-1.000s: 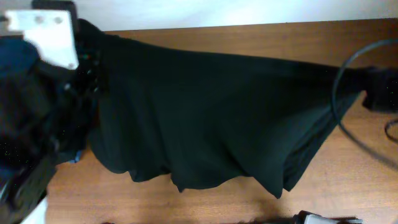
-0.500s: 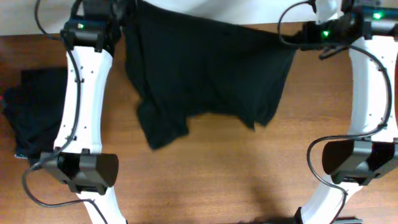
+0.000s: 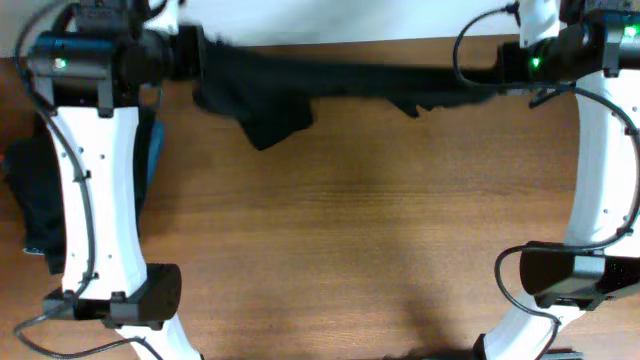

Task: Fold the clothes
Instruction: 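Lift the shirt high with both grippers and shake it out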

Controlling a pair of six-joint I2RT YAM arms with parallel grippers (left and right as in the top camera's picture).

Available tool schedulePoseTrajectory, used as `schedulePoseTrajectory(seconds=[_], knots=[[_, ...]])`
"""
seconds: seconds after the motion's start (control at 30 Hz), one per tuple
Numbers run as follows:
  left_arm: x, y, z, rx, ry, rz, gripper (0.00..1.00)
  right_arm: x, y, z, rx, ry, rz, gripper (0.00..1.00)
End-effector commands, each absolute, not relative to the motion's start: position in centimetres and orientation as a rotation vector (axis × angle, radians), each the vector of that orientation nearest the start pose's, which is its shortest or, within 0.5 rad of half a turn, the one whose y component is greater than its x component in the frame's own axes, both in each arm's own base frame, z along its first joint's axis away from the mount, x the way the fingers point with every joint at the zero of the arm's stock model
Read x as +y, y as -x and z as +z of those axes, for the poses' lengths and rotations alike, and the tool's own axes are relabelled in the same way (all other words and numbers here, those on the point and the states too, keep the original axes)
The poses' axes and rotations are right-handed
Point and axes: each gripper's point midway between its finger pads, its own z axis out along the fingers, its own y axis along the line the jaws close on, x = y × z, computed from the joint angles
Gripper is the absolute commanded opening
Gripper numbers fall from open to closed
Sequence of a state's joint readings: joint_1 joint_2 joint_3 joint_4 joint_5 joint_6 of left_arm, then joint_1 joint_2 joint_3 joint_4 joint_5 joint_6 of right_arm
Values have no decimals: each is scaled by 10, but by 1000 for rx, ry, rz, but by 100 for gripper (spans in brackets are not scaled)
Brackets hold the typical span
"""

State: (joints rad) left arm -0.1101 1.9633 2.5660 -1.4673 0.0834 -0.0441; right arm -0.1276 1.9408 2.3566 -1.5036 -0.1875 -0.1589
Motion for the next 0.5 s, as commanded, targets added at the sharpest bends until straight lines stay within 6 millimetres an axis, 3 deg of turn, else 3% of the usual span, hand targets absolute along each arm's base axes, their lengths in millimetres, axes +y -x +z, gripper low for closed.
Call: schedulePoseTrajectory(seconds=[0.0,0.03,0.13,0.23,0.27,0.37,0.47], knots=[[-59,-444,327,2546,-122,-163,0,-37,-419,282,2714,73,92,5],[-57,-444,326,2550,-119,-152,0,-37,-417,283,2717,73,93,4],[-57,-439,348,2481,-121,-155,0,-35,-407,302,2674,75,82,4],[-55,-428,390,2354,-129,-148,0,-35,-398,332,2581,79,57,4],[-53,-419,415,2275,-132,-142,0,-35,-392,353,2510,81,34,4],[-49,-392,467,2117,-125,-132,0,-34,-378,397,2363,87,-6,4],[-46,-365,495,2037,-123,-133,0,-31,-361,426,2270,91,-26,4]])
